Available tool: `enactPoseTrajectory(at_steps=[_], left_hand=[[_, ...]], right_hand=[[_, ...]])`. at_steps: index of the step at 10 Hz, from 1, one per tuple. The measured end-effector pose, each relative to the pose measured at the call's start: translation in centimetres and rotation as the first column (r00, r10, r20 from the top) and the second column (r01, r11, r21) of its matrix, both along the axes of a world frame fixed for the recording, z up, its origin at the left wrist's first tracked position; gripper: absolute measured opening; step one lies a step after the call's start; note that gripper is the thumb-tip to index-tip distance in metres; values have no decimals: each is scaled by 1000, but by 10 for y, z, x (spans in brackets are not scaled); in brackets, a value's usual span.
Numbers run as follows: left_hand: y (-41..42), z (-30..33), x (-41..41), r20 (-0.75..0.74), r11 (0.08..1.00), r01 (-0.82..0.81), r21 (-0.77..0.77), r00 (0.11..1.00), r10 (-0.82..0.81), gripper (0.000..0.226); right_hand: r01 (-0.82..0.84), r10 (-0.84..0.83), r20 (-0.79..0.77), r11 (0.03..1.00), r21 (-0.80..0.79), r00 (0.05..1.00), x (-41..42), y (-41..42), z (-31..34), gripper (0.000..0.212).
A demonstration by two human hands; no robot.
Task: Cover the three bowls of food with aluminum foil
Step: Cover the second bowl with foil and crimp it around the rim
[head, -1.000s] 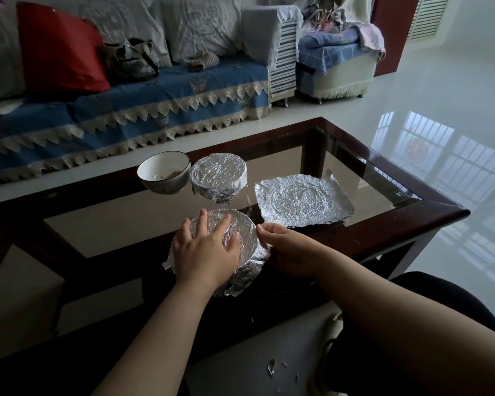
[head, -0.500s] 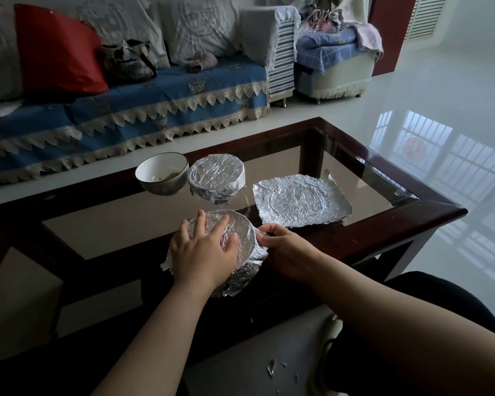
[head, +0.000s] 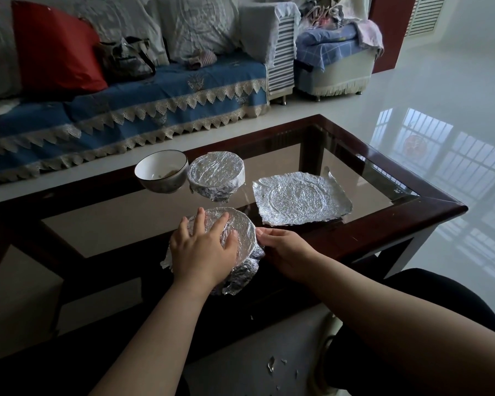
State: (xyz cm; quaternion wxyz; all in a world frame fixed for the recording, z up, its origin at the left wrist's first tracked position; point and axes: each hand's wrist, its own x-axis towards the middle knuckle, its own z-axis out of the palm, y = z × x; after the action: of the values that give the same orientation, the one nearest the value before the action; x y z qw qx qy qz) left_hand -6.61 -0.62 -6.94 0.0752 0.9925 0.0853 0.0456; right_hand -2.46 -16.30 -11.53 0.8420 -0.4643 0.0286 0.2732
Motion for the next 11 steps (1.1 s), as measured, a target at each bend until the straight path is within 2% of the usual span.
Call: enactPoseTrajectory(at_steps=[1, 3, 4, 6, 8, 10, 11], left_hand=[[0, 0, 0, -1, 1000, 2, -1, 1000, -2, 52], [0, -1, 1, 3, 1000, -2, 0, 1000, 2, 52], [0, -1, 1, 6, 1000, -5, 0, 1000, 5, 52], [0, -1, 1, 4, 1000, -15, -5, 1000, 15, 53], [-1, 0, 2, 3, 1000, -30, -6, 1000, 30, 52], [-1, 0, 2, 6, 1000, -27, -1, 1000, 27, 52], [-1, -1, 2, 10, 1000, -29, 3, 1000, 29, 52]], right_hand=[[92, -92, 3, 988, -122, 996, 0, 3, -5, 13], [203, -177, 105, 915, -349, 979, -1, 8, -3, 22], [205, -151, 152, 867, -454, 977, 0, 9, -3, 29], [183, -150, 112, 890, -417, 982, 2, 12, 0, 32], [250, -150, 218, 786, -565, 964, 2, 18, 1, 37], [279, -154, 243, 707, -650, 958, 6, 28, -3, 39], [300, -146, 275, 670, -680, 950, 7, 29, -2, 29]])
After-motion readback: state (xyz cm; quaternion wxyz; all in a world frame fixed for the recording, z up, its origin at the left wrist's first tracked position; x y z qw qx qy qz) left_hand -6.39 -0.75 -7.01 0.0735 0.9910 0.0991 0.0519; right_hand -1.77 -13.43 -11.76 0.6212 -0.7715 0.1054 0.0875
